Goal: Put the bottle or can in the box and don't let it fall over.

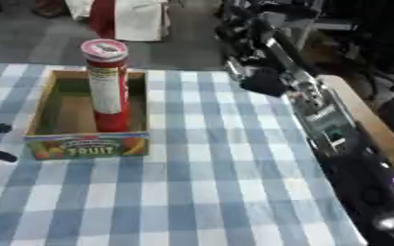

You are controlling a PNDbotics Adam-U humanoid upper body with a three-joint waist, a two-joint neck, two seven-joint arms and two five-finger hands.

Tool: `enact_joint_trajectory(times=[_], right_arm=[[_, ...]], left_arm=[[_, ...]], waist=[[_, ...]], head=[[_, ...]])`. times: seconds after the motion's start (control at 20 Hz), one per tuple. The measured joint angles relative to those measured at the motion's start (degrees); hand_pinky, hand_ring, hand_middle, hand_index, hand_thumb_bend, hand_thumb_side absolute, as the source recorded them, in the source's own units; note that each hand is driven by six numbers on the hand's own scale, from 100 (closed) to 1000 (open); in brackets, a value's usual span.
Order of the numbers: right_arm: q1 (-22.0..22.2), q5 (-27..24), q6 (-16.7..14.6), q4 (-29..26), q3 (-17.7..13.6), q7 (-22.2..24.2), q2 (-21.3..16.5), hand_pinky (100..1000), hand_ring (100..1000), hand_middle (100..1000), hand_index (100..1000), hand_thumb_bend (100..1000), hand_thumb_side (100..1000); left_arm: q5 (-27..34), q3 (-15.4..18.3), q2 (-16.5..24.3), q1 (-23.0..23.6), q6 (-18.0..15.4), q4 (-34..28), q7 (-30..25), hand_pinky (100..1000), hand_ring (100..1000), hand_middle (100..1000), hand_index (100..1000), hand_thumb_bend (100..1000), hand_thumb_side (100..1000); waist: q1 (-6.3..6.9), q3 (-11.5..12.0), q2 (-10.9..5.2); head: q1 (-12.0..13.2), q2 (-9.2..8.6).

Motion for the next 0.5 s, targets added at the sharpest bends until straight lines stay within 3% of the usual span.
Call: enact_joint_trajectory(times=[0.15,0.25,0.5], right_arm=[[8.15,-0.92,0.66,-3.26,-2.21,-1.76,3.60,374,616,767,984,100,639],[12.28,-0.79,1.00,-4.34,-3.21,-2.91,6.44,441,643,763,980,100,679],[18.41,0.37,1.11,-4.26,-3.84,-5.74,13.31,462,640,743,968,100,721]], left_arm=[[-0.48,0.47,0.05,0.64,-0.02,0.02,0.49,548,923,695,956,341,1000],[-0.67,0.61,0.05,0.87,-0.02,0.15,0.70,548,923,696,955,341,1000],[-0.95,0.64,0.03,1.11,-0.01,0.32,0.76,550,924,698,956,339,1000]], waist=[[0.09,-1.40,0.02],[0.34,-1.90,0.05],[0.80,-2.66,0.08]], head=[[2.49,0.59],[3.50,1.12],[5.61,2.69]])
